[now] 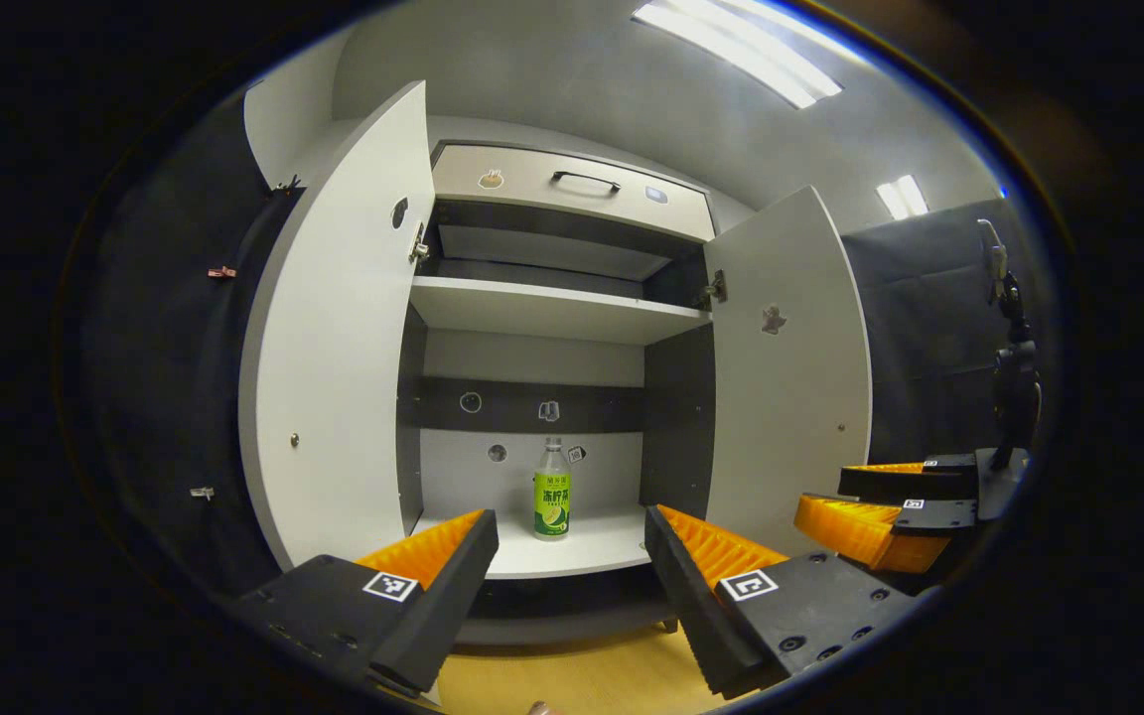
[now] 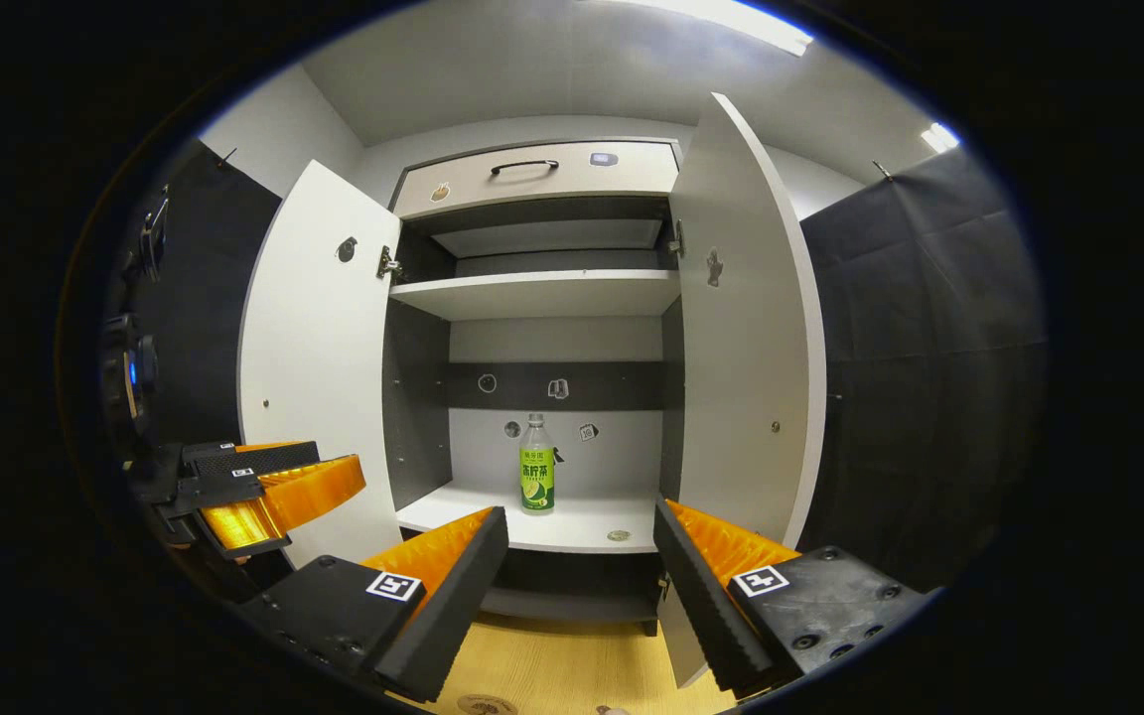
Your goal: Grasp the bottle in the cabinet with the left hand and place it on the coaster, then close the right door with the right hand and the left door with the left hand.
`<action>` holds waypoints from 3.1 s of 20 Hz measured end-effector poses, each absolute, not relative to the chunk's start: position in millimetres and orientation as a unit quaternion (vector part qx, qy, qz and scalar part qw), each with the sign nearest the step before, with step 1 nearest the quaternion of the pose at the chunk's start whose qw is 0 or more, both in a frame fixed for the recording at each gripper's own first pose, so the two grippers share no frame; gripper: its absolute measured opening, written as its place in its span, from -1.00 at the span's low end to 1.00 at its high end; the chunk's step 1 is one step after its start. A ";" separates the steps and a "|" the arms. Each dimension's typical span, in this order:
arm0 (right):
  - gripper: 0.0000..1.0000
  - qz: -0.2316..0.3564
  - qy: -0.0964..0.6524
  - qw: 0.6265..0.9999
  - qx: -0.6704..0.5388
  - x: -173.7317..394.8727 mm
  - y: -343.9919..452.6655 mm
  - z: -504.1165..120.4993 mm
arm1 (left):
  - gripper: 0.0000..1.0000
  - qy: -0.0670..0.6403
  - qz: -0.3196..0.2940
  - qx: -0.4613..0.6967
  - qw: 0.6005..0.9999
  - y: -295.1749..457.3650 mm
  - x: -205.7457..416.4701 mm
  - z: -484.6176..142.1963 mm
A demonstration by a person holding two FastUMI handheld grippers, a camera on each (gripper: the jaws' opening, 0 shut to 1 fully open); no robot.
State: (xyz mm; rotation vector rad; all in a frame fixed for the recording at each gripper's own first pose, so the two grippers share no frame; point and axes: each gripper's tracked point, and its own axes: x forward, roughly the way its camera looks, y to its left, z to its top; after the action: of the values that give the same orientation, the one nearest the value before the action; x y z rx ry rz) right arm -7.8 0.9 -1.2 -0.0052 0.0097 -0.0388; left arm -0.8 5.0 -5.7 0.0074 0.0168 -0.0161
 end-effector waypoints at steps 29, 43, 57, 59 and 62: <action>0.95 0.031 0.018 0.999 -0.027 83.1 -23.5 -33.7 | 0.91 0.004 -0.027 0.007 1.000 18.9 223.1 -53.8; 0.96 0.064 0.048 0.996 -0.041 129.9 -18.5 -66.9 | 0.90 0.019 -0.022 0.031 0.999 28.9 350.2 -110.9; 0.96 0.067 0.081 0.994 -0.041 146.3 -26.6 -90.5 | 0.92 0.048 -0.010 0.030 0.998 33.1 400.7 -156.7; 0.96 0.064 0.081 0.994 -0.043 147.0 -29.6 -91.1 | 0.91 0.044 -0.008 0.030 0.999 34.8 404.6 -156.3; 0.96 0.062 0.085 0.994 -0.042 147.4 -31.8 -92.7 | 0.89 0.045 -0.013 0.031 0.998 32.4 406.2 -158.2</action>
State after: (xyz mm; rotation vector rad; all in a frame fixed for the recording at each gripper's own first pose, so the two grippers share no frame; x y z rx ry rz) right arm 147.4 -31.8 -92.7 -0.0851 0.1698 0.1233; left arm 406.2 32.4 -158.2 0.0628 0.0909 -0.0268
